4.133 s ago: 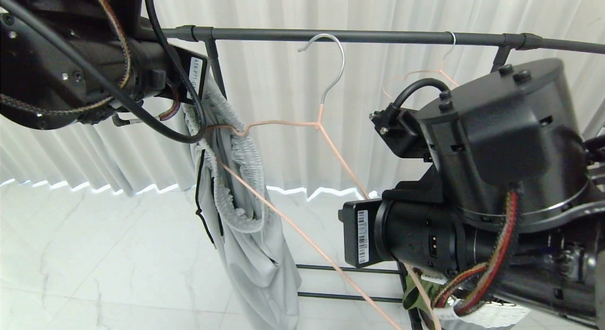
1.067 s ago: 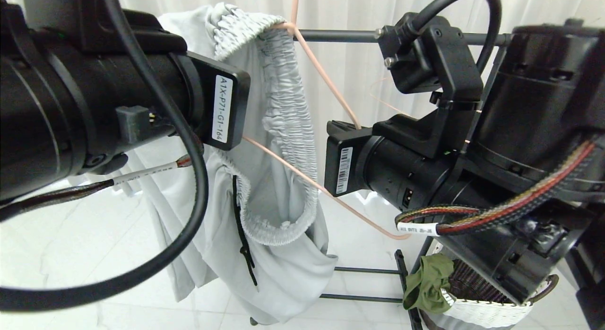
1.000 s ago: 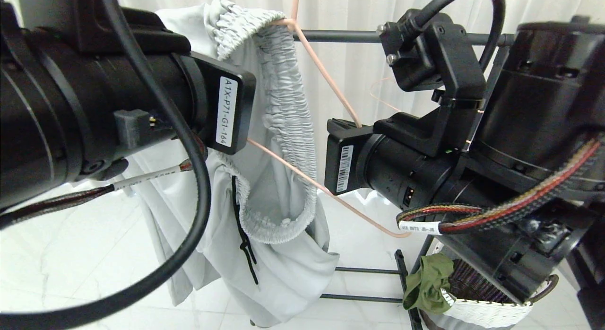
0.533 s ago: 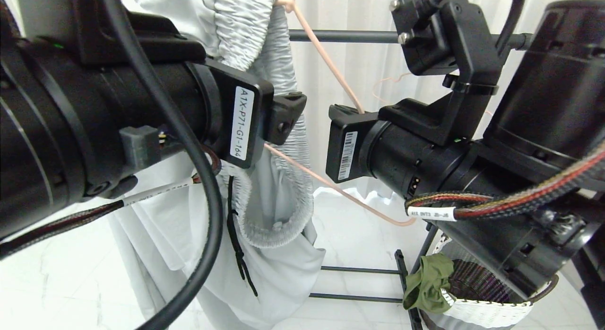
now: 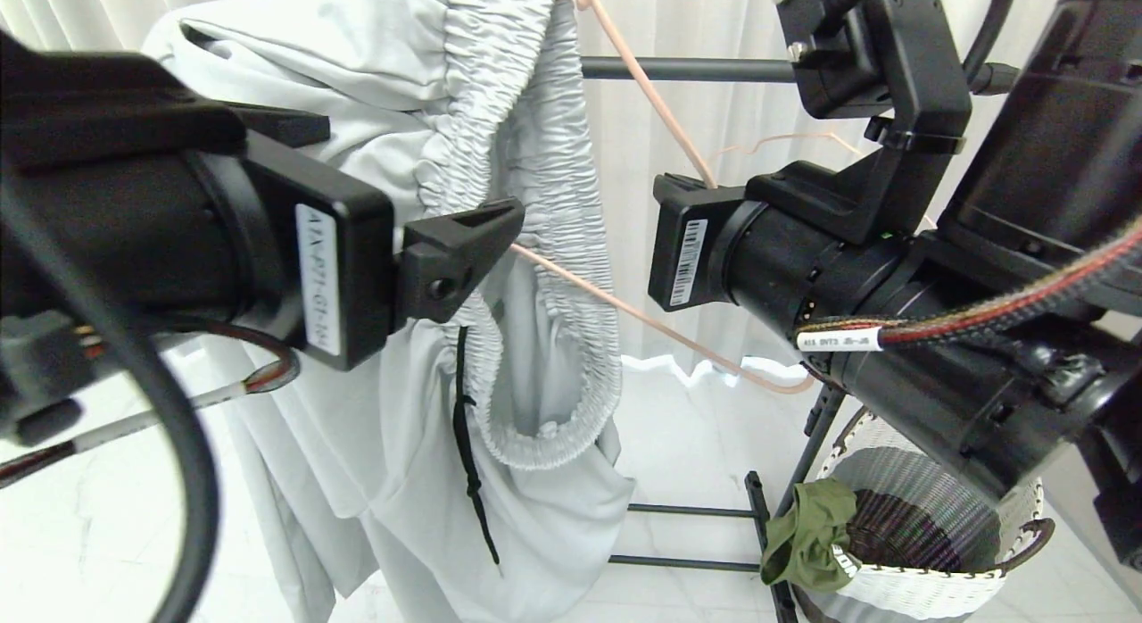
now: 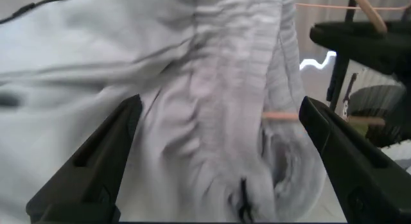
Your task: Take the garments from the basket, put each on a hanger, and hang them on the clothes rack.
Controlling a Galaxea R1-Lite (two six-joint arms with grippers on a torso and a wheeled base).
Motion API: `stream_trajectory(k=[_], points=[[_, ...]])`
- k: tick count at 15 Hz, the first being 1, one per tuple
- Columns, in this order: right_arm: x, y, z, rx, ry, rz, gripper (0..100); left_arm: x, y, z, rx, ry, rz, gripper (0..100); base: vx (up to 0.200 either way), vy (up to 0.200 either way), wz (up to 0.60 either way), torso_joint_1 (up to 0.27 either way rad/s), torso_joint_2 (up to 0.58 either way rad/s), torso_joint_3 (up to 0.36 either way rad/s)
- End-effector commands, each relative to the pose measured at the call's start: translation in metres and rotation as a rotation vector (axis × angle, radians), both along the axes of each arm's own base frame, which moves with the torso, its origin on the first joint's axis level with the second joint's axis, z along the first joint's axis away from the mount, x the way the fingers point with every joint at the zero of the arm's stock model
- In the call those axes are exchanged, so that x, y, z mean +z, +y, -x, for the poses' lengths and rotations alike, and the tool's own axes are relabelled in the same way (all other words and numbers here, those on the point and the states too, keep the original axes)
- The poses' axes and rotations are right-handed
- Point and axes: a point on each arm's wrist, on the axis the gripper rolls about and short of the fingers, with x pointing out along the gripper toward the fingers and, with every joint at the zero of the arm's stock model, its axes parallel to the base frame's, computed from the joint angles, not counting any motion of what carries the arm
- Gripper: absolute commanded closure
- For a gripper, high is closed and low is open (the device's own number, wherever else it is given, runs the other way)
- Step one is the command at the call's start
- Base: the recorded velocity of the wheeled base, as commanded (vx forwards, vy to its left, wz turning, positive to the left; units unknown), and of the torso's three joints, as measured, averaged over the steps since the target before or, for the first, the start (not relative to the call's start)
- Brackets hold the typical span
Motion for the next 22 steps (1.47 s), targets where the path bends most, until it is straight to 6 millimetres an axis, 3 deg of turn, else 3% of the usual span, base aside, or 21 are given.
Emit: stream_trajectory(k=[1,4,6,9,14,18,22], points=[[-0.001,-0.007,-0.008,-0.03,-0.005,0.014,100,0.006,0.025,0.018,-0.053,-0.036,0.018,0,0.0,0.0,0.0,0.0,0.0,0.0],[-0.007,-0.021,-0.006,-0.048,-0.014,0.069,100,0.013,0.045,0.027,-0.102,-0.108,-0.039,0,0.0,0.0,0.0,0.0,0.0,0.0],[-0.013,-0.033,0.0,-0.046,-0.013,0.1,100,0.017,0.058,0.02,-0.058,-0.151,-0.089,0,0.0,0.0,0.0,0.0,0.0,0.0],[-0.023,-0.047,0.009,-0.032,-0.029,0.176,100,0.019,0.066,0.005,-0.125,-0.192,-0.159,0,0.0,0.0,0.0,0.0,0.0,0.0],[-0.026,-0.044,0.022,0.011,-0.063,0.234,100,-0.001,0.053,-0.008,-0.32,-0.17,-0.255,0,0.0,0.0,0.0,0.0,0.0,0.0],[-0.027,-0.042,0.029,0.03,-0.099,0.284,100,-0.019,0.041,-0.019,-0.333,-0.127,-0.339,0,0.0,0.0,0.0,0.0,0.0,0.0],[-0.024,-0.042,0.037,0.055,-0.127,0.269,100,-0.025,0.045,-0.027,-0.289,-0.098,-0.357,0,0.0,0.0,0.0,0.0,0.0,0.0]])
